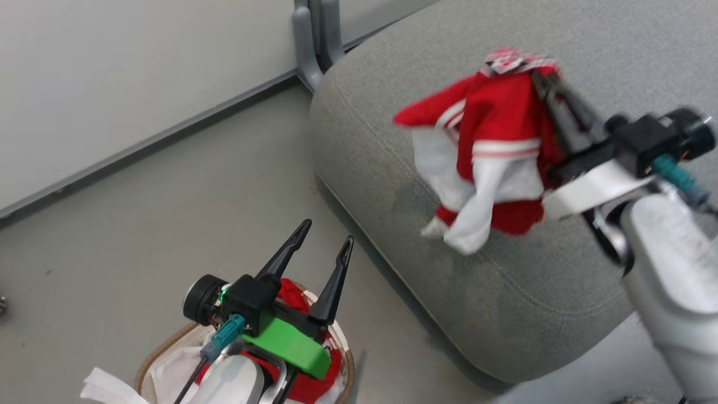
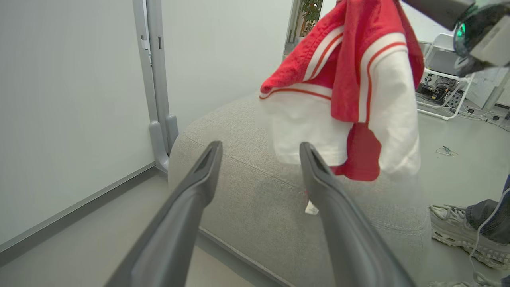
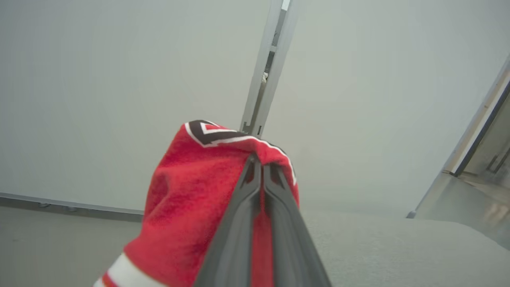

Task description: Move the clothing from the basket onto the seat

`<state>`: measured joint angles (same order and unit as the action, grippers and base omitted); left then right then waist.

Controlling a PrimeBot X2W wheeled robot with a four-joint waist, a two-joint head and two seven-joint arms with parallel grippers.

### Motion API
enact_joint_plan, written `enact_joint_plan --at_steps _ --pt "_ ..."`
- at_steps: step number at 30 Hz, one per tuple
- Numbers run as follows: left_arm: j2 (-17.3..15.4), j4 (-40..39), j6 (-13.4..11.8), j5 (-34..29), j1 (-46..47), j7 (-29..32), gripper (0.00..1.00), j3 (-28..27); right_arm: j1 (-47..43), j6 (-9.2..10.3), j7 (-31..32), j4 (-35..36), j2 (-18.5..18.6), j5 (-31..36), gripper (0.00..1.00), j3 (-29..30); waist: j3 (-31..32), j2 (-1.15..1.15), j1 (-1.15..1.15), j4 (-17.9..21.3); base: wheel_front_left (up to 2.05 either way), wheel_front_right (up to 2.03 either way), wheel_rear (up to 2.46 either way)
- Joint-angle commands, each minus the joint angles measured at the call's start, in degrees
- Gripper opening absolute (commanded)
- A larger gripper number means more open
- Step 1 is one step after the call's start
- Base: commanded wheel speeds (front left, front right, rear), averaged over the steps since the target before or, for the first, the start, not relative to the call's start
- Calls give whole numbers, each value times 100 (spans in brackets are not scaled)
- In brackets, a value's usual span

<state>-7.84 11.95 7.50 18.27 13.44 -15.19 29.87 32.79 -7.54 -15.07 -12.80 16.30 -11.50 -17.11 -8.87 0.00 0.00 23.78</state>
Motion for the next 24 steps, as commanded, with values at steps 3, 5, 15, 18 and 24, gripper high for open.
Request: enact_joint_plan --at_steps 3,5,15,18,24 --pt "-169 15 -3 -56 319 6 100 64 824 9 -15 -114 216 202 0 665 -1081 0 0 -48 0 0 0" --pt "-212 -13 -3 -48 453 6 100 63 1210 9 -14 -212 287 288 0 1041 -1344 0 0 -177 0 0 0" --pt "-325 -3 -3 -104 990 6 100 222 1897 9 -15 -1290 233 642 0 2146 -2124 0 0 -791 0 0 0" --pt "-293 35 -3 -80 1008 6 100 187 1601 9 -14 -1660 81 680 0 2233 -2093 0 0 -910 0 0 0" --pt "-179 127 -3 -42 813 6 100 34 1013 10 -15 -2568 -152 637 100 2477 -1749 0 0 -1051 0 0 0"
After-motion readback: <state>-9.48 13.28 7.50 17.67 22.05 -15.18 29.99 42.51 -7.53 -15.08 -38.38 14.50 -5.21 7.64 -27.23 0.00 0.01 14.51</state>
